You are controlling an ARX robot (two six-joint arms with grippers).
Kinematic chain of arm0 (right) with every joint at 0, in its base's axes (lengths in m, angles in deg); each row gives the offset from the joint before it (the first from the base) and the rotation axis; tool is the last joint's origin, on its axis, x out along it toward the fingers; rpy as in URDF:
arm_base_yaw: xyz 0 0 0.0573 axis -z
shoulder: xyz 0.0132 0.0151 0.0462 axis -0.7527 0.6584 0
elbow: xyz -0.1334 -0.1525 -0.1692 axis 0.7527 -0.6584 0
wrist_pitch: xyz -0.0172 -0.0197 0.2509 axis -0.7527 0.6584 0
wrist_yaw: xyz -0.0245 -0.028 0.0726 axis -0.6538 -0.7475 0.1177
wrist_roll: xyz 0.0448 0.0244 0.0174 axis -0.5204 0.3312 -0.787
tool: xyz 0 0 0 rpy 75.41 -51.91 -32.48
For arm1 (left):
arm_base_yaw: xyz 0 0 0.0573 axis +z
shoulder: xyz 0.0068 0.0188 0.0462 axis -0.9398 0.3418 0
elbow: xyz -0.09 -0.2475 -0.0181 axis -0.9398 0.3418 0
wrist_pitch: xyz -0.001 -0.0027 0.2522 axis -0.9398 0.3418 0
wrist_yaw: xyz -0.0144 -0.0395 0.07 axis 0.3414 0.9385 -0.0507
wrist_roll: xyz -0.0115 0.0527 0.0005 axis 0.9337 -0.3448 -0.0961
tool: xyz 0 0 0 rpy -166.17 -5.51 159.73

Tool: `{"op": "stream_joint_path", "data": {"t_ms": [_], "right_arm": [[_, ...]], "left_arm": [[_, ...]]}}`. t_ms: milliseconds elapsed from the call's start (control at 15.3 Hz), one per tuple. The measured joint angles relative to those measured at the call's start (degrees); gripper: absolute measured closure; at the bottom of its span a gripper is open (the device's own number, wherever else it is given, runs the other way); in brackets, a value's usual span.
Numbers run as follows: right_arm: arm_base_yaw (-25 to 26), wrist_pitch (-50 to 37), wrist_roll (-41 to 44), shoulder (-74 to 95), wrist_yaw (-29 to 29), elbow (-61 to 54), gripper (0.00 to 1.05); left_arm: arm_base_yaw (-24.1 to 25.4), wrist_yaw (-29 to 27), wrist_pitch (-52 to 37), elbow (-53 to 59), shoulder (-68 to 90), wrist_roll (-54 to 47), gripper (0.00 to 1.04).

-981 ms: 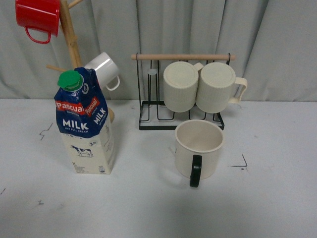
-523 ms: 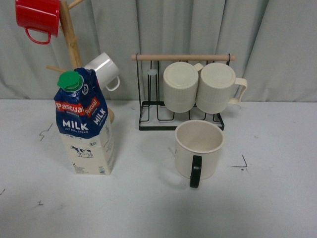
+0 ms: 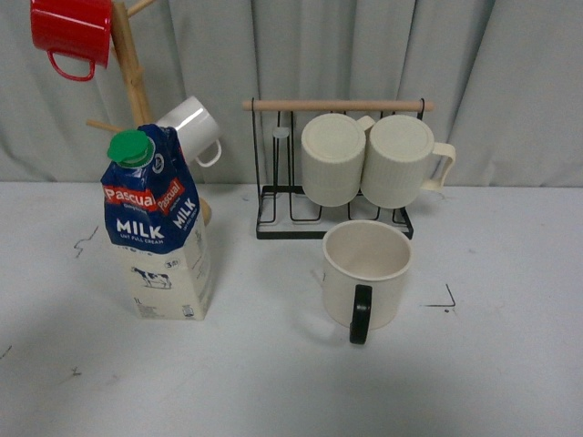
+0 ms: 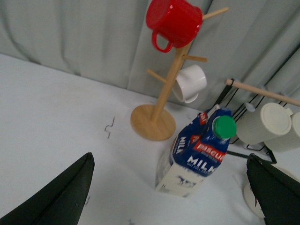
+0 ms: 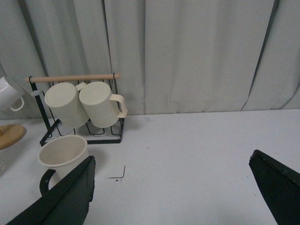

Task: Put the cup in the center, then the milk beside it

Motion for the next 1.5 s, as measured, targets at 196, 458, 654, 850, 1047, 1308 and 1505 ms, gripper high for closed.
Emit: {"op": "stream_joint_path", "data": {"t_ms": [196,458,654,850,1047,1308,1505], "right_arm": [[0.0,0.0,0.0,0.0,0.0,0.0,0.06],[0.0,0.0,0.0,0.0,0.0,0.0,0.06],[0.0,0.0,0.0,0.0,0.0,0.0,0.06],[0.0,0.0,0.0,0.0,0.0,0.0,0.06],[0.0,0.0,0.0,0.0,0.0,0.0,0.06],[0.0,0.0,0.0,0.0,0.0,0.0,0.06],[0.0,0.0,0.0,0.0,0.0,0.0,0.06]], "left_arm": [[-5.4,0.9,-15.3,-8.9,24.0,-3.2,0.07],[-9.3,5.4,-20.1,-21.3,42.2,-8.8,0.07],[-11.4,7.2,-19.8,-27.0,50.0,-13.1,0.07],[-12.1,7.4,-18.1,-29.0,54.6,-16.4,0.07],[-12.4,5.5,-18.7,-29.7,56.5,-17.7,0.07],[-12.8,4.7,-18.8,-29.9,57.9,-18.4,0.07],[-11.7,1.4,-19.6,-30.4,62.1,-19.6,0.07]]}}
